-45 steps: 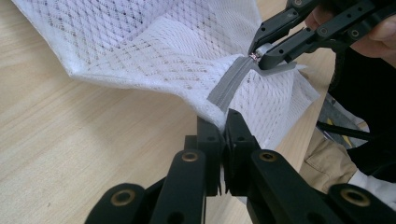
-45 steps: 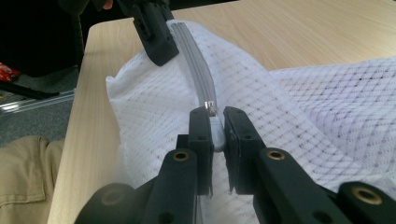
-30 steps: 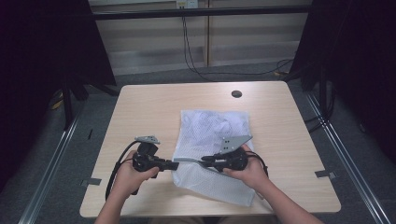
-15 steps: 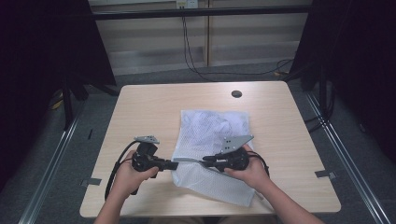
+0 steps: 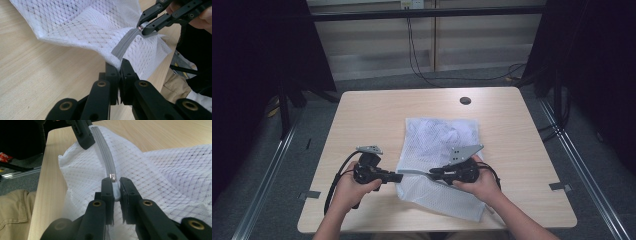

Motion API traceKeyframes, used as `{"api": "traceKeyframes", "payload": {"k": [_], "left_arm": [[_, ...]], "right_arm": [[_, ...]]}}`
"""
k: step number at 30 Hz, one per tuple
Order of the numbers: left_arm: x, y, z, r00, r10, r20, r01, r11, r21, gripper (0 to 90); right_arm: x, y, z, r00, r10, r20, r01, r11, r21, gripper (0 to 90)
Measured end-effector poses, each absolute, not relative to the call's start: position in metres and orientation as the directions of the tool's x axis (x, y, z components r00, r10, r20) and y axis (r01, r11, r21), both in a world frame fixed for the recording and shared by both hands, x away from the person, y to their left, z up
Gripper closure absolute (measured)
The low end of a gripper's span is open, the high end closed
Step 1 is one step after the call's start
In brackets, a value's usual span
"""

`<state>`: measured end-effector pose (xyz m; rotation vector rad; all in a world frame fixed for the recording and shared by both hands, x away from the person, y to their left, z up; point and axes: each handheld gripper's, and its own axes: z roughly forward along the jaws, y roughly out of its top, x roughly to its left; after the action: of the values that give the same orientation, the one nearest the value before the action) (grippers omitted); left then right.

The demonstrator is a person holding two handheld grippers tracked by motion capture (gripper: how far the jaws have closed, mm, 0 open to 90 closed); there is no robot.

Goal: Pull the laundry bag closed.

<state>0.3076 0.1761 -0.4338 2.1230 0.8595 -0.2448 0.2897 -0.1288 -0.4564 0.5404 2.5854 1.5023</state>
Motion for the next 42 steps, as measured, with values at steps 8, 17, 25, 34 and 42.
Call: {"api": "traceKeyframes", "payload": {"k": [8,17,25,34,42], "left_arm": [[0.308,0.177,-0.434,0.751,0.491,-0.441,0.651,-0.436,0.622,87.1],[0.308,0.176,-0.435,0.75,0.484,-0.45,0.653,-0.438,0.618,87.1],[0.308,0.176,-0.435,0.75,0.486,-0.448,0.653,-0.44,0.616,87.1],[0.308,0.176,-0.436,0.751,0.482,-0.452,0.654,-0.443,0.613,87.1],[0.308,0.176,-0.437,0.748,0.487,-0.451,0.656,-0.442,0.612,87.1]], "right_arm": [[0.29,-0.132,-0.456,-0.931,0.351,0.102,0.261,0.444,0.857,82.0],[0.289,-0.134,-0.454,-0.932,0.349,0.098,0.257,0.447,0.857,82.0],[0.289,-0.137,-0.454,-0.93,0.352,0.103,0.263,0.446,0.855,82.0],[0.288,-0.141,-0.454,-0.931,0.352,0.099,0.26,0.446,0.856,82.0],[0.288,-0.143,-0.455,-0.93,0.353,0.102,0.263,0.447,0.855,82.0]]}}
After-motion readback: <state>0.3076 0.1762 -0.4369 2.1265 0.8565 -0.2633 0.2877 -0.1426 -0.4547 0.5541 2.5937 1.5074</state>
